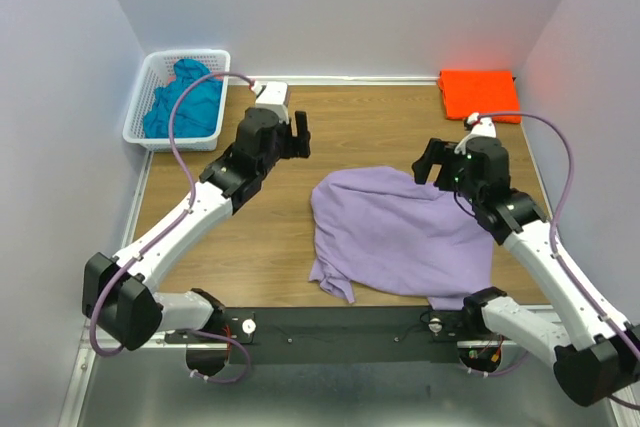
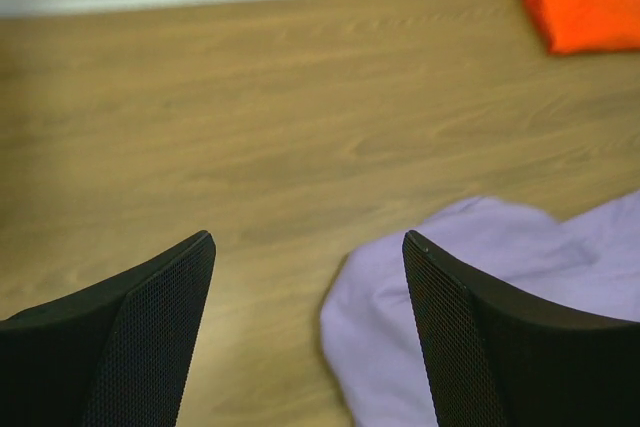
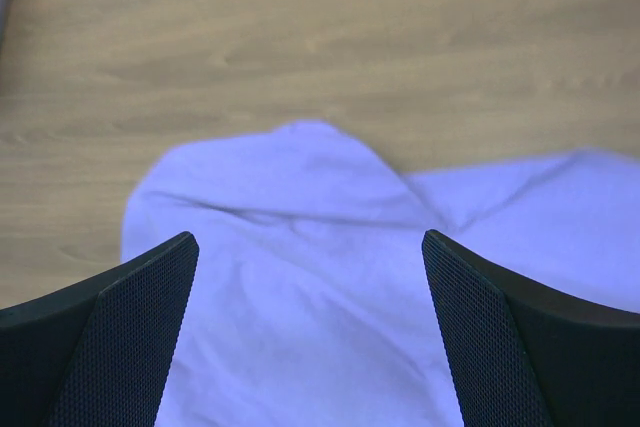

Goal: Fold and stack the t-shirts
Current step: Move the tshirt to the center of the board, then flatten the tshirt out

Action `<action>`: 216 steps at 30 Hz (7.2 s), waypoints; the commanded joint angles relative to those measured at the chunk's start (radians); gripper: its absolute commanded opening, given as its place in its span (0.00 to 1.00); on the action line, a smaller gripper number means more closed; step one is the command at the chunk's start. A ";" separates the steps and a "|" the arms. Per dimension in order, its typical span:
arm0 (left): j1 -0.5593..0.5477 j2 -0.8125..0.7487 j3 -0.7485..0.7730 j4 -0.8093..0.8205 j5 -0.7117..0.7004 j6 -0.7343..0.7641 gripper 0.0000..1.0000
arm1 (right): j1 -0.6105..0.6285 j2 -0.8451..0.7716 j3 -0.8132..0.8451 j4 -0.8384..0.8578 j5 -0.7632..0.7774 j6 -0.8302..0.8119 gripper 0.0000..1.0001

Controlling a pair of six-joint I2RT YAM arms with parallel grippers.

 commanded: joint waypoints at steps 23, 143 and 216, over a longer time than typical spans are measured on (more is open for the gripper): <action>-0.054 -0.059 -0.453 0.015 0.191 -0.119 0.79 | -0.034 0.595 0.003 0.047 -0.009 0.214 0.62; -0.367 0.404 -0.191 -0.441 -0.147 -0.319 0.00 | -0.233 0.326 -0.044 -0.109 -0.113 0.077 0.61; 0.270 0.050 -0.201 -0.161 0.109 -0.033 0.00 | 0.058 0.670 -0.018 -0.275 0.332 0.260 0.55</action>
